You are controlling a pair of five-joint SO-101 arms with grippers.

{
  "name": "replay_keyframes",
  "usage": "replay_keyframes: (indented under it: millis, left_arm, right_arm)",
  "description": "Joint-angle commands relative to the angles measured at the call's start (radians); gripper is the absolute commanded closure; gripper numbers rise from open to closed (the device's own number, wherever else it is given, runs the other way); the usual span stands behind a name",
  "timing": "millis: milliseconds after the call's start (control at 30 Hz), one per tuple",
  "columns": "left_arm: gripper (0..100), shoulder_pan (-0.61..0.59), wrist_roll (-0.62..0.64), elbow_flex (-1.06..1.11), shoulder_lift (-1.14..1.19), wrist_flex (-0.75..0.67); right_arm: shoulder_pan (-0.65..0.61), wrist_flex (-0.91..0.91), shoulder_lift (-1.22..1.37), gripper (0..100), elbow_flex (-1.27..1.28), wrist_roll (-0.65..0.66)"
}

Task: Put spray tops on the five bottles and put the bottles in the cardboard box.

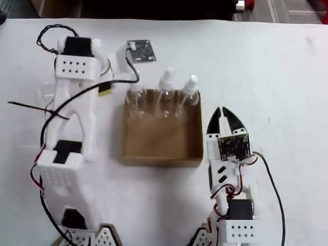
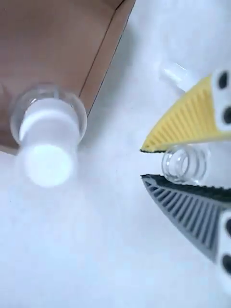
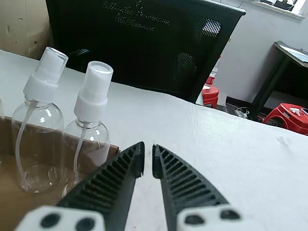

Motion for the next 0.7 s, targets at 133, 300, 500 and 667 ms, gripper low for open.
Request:
replay_keyframes:
  millis: [133, 300, 500, 667]
  left_arm:
    - [98, 0.041, 0.026, 0.049, -0.332, 0.012]
    - [98, 0.145, 0.293, 0.066, -0.579, 0.006]
    - [98, 0.236, 0.634, 0.074, -0.788, -0.077]
    - [98, 0.315, 0.821, 0.074, -0.914, -0.086]
  right_arm:
    - [-0.002, -0.010, -0.001, 98.1, 0.008, 0.002]
    - [-0.004, -0.010, -0.001, 98.1, 0.008, 0.002]
    - [-0.004, -0.010, -0.008, 98.1, 0.008, 0.000]
    - [-0.077, -0.012, -0.010, 98.1, -0.002, -0.002]
